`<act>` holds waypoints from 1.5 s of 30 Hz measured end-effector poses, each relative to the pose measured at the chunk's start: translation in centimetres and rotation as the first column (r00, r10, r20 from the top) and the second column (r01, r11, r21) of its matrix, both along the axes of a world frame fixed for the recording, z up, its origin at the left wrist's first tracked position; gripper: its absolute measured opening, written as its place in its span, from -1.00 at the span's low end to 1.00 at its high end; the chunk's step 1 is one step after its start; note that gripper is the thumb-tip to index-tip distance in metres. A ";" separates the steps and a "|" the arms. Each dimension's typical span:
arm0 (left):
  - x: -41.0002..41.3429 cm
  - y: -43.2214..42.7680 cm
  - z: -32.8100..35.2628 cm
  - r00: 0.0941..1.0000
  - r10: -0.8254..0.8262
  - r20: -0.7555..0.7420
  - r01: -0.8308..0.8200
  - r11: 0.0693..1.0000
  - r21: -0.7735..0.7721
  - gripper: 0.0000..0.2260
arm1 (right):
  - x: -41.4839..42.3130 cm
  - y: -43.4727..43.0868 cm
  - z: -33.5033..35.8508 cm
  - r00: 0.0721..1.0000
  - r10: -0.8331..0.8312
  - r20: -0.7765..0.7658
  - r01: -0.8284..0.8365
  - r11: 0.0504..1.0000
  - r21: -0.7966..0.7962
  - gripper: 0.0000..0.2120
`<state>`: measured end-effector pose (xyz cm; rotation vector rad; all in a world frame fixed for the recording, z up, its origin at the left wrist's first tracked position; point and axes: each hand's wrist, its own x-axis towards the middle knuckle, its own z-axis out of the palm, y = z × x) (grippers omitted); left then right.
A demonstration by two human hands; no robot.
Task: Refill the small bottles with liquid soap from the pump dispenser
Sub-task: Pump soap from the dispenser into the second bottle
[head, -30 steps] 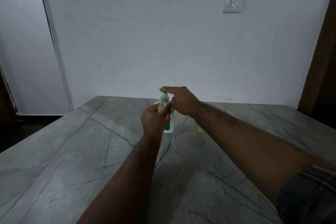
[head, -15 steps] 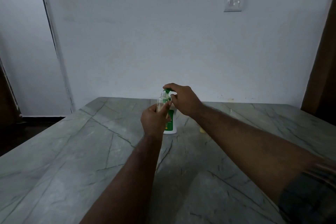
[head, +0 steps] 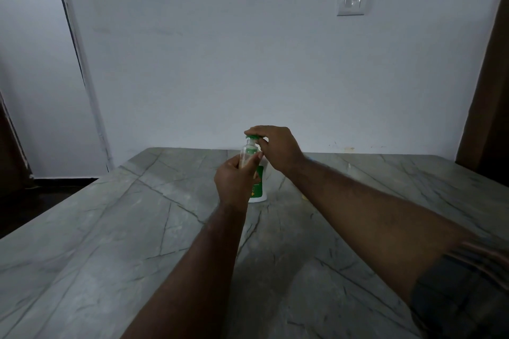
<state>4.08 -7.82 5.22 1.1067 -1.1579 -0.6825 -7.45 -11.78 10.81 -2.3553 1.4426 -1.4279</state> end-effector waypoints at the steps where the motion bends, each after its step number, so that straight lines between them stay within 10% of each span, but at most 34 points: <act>1: 0.0 0.1 0.0 1.000 0.007 0.009 -0.006 1.000 -0.005 -0.68 | 0.0 0.0 0.1 1.000 0.006 -0.008 -0.006 1.000 -0.009 -0.68; 45: -0.3 0.0 -0.2 0.999 0.007 -0.036 -0.009 0.997 -0.075 -0.79 | -0.2 0.1 -0.9 0.990 0.001 -0.143 -0.002 1.000 -0.008 -0.54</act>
